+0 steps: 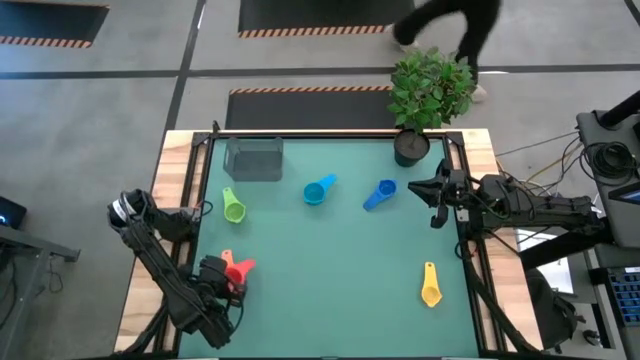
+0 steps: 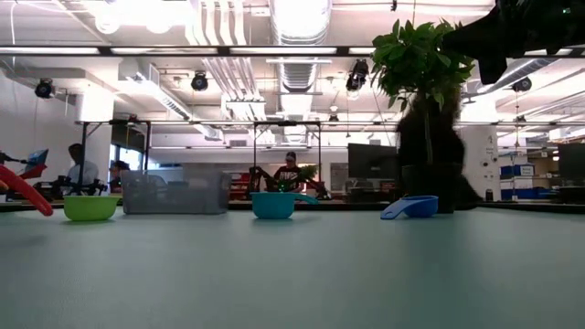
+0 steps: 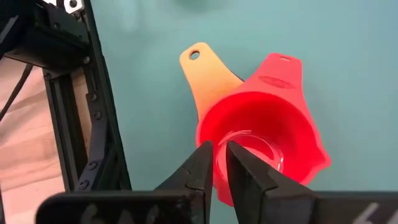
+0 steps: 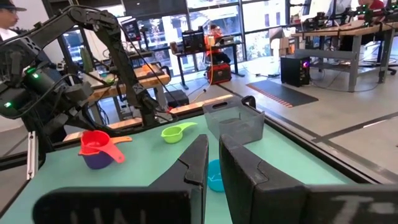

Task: Nest measuring cups in basket
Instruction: Stack the red measuring cup on top of the orange measuring cup

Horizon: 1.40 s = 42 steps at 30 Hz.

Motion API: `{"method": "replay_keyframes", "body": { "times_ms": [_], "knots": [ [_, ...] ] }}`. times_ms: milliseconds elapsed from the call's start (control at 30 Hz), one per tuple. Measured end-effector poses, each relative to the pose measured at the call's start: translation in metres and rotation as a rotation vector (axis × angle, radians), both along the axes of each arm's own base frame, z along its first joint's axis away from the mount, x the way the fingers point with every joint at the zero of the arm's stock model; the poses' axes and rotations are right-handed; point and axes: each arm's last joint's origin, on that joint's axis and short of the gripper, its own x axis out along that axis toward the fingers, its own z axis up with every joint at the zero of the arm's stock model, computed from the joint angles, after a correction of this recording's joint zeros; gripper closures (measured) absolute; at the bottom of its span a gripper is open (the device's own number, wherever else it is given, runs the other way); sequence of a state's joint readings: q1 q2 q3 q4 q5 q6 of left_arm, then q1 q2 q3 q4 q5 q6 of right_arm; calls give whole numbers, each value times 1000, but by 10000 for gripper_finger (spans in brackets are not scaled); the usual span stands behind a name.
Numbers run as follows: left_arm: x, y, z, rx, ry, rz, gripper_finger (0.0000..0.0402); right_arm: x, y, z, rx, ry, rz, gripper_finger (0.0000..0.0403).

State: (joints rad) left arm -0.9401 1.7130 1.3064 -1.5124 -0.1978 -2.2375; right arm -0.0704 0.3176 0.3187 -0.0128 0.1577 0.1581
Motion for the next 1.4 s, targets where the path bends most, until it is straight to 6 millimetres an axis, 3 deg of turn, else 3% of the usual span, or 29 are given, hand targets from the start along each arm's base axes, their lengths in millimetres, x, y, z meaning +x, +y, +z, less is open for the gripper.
{"method": "replay_keyframes", "body": {
  "times_ms": [200,433,767,933,1033,1167,1267,1400],
  "knots": [
    [2,-2,-1,-25,-7,-24,364,0,0,0,-1,1,0,374],
    [5,-11,-3,-141,47,-211,361,0,0,-1,-1,6,0,374],
    [5,-11,-4,-133,43,-217,361,0,0,-1,-1,6,0,374],
    [15,-11,-1,-22,-156,-257,362,0,0,-1,-1,6,0,374],
    [30,-3,0,43,-261,-261,363,0,0,-1,-1,6,0,374],
    [57,11,-1,51,-251,-369,364,0,0,-1,-1,6,-1,374],
    [76,29,-4,26,-173,-456,364,0,0,-1,-1,6,-1,374],
    [84,53,-18,-100,18,-534,364,0,0,-1,-1,15,-1,374]
  ]
}}
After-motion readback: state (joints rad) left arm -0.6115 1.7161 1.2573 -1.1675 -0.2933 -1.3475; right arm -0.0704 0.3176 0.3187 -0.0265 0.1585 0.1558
